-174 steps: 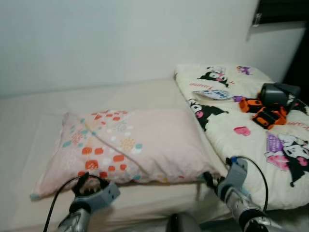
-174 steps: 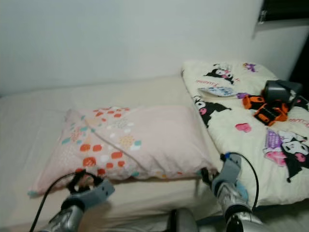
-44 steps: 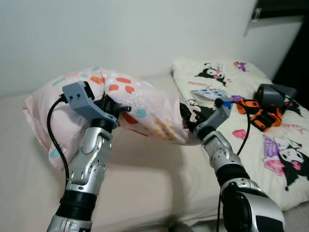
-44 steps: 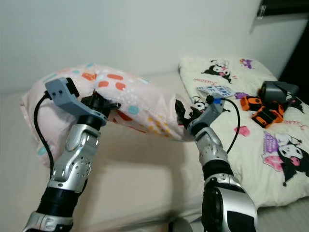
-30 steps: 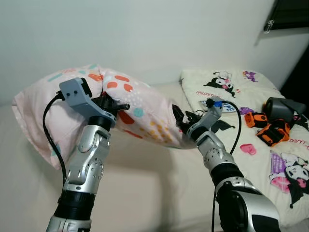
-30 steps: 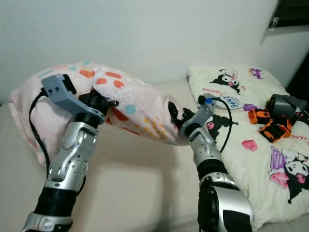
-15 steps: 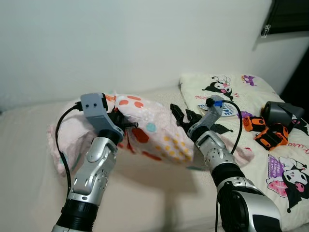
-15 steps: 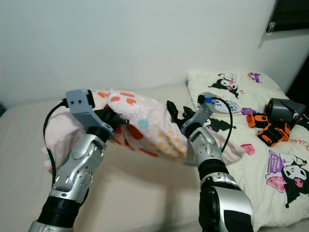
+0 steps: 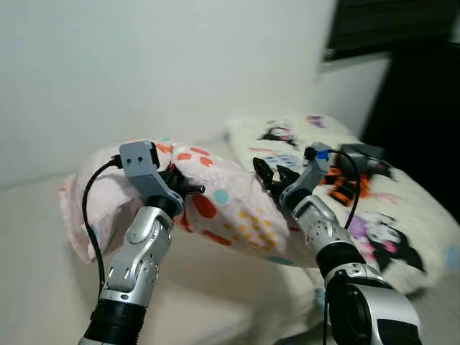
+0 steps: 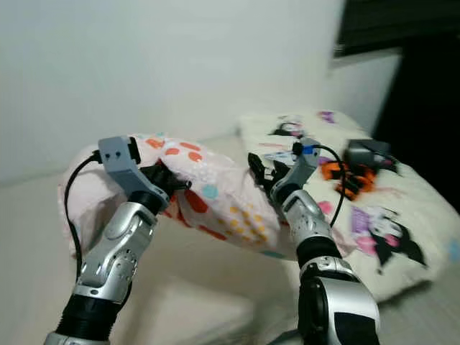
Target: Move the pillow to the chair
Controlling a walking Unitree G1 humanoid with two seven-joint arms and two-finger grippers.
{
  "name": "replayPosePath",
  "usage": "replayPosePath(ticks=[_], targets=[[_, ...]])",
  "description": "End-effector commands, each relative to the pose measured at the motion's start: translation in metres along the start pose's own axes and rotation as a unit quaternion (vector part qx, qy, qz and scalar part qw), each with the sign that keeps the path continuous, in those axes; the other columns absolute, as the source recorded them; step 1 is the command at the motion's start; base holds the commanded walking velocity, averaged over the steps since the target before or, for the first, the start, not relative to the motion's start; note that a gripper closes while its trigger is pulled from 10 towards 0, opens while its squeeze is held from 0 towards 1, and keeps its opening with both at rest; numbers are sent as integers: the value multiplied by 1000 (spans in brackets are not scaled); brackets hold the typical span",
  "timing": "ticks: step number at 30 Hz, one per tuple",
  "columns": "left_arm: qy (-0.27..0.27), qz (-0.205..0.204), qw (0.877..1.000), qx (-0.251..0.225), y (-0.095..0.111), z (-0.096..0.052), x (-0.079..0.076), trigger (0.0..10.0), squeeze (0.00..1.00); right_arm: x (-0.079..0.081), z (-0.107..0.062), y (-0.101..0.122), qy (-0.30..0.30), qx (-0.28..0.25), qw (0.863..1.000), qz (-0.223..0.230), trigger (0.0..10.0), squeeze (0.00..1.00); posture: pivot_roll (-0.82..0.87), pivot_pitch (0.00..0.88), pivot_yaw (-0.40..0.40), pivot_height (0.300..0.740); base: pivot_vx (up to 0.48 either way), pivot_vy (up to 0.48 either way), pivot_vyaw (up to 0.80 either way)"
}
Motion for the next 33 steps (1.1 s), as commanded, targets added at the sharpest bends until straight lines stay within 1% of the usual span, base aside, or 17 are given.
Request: replayPosePath(ticks=[1, 14, 25, 33], targets=[[-28, -3, 999, -32, 16, 4, -10, 10000, 0, 6, 1, -7, 5, 16, 1000, 5, 10000, 0, -134, 0, -2, 720, 0, 0, -656], [-23, -17, 999, -38, 19, 5, -8, 10000, 0, 7, 3, -6, 5, 22, 1000, 1, 10000, 0, -132, 0, -6, 720, 0, 0, -655], [-18, -17, 999, -38, 20, 5, -7, 10000, 0, 8, 3, -6, 3, 21, 1000, 3, 10000, 0, -132, 0, -1, 720, 0, 0, -654], [-8, -14, 999, -39, 21, 6, -3, 10000, 0, 7, 3, -6, 3, 22, 1000, 4, 10000, 0, -130, 0, -1, 720, 0, 0, -656]])
Point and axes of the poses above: a point about 5 cm out from each wrist's last joint towards the gripper, its own z axis pointing out of the wrist towards the gripper, its own y axis along the axis of the wrist's last joint, x = y × z, the point moved 2 cm from there along z, pointing out of the wrist towards the gripper, and after that the axes turned 14 degrees about -z, right-handed, at the moved point
